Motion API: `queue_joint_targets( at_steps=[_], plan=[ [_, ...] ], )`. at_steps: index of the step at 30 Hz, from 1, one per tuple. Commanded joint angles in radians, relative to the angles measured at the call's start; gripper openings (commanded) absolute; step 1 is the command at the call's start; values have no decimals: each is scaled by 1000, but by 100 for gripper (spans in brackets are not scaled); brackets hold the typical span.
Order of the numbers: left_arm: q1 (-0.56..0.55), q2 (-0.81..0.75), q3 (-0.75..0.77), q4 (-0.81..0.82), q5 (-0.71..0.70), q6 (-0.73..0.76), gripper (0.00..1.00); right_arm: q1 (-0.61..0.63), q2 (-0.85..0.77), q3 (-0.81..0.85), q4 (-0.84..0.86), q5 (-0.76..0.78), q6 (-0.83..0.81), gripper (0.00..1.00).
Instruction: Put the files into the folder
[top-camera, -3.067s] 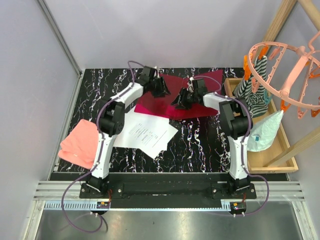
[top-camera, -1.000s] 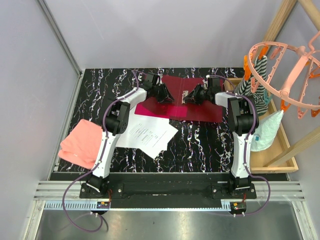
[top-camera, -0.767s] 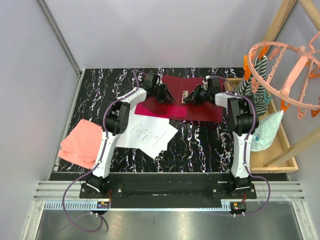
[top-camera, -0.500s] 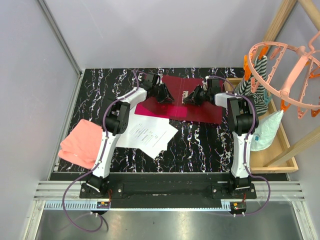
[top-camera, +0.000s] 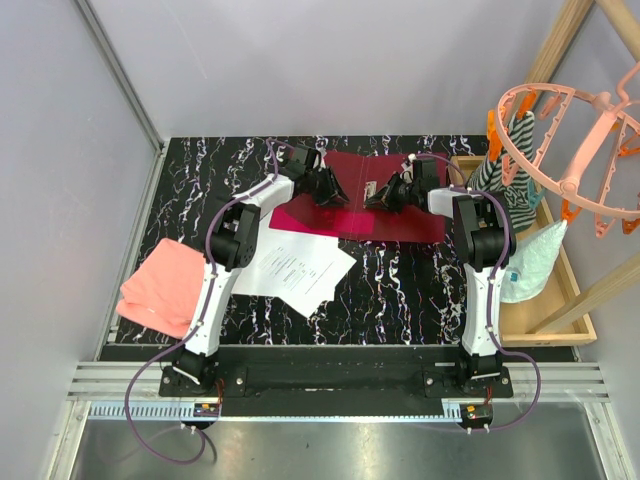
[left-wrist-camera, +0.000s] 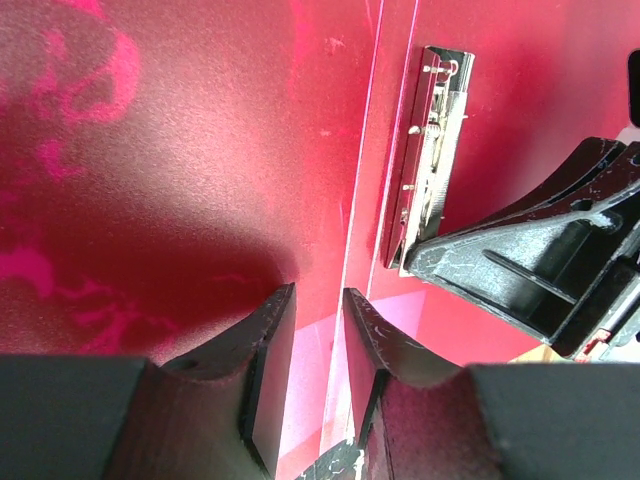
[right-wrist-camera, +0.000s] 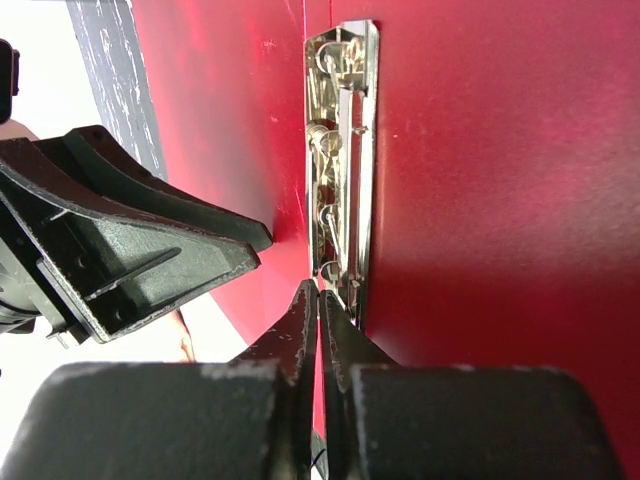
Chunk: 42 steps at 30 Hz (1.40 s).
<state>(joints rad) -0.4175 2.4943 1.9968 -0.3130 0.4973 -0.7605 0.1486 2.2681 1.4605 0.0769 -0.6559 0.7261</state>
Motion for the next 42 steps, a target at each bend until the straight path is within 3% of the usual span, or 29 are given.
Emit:
queue_joint_targets(
  at_steps=[1, 8, 12, 16, 18, 21, 23, 25, 32, 42],
  plan=[
    [-29, -60, -16, 4, 10, -26, 33, 11, -10, -11, 15, -5, -13, 0],
    [-52, -74, -98, 52, -5, -69, 30, 26, -18, -3, 34, -21, 9, 0],
    [-50, -69, -173, 94, -9, -103, 28, 25, -33, -18, 23, -10, -8, 21],
    [-40, -71, -202, 84, -29, -88, 27, 23, -42, -38, 26, -10, -17, 19],
    [-41, -72, -214, 84, -29, -85, 27, 22, -35, -38, 32, -19, -13, 11],
    [-40, -75, -224, 78, -39, -69, 27, 17, -32, -34, 38, -22, -11, 8],
    [-35, -77, -228, 75, -40, -60, 27, 11, -39, -37, 41, -19, -11, 19],
    [-33, -84, -234, 77, -42, -57, 27, 6, -42, -37, 41, -16, -13, 23],
    [-33, -80, -230, 77, -40, -53, 26, -1, -36, -28, 50, -36, -10, 20],
    [-33, -81, -228, 71, -42, -42, 25, -7, -39, -23, 63, -50, 6, 22]
  ],
)
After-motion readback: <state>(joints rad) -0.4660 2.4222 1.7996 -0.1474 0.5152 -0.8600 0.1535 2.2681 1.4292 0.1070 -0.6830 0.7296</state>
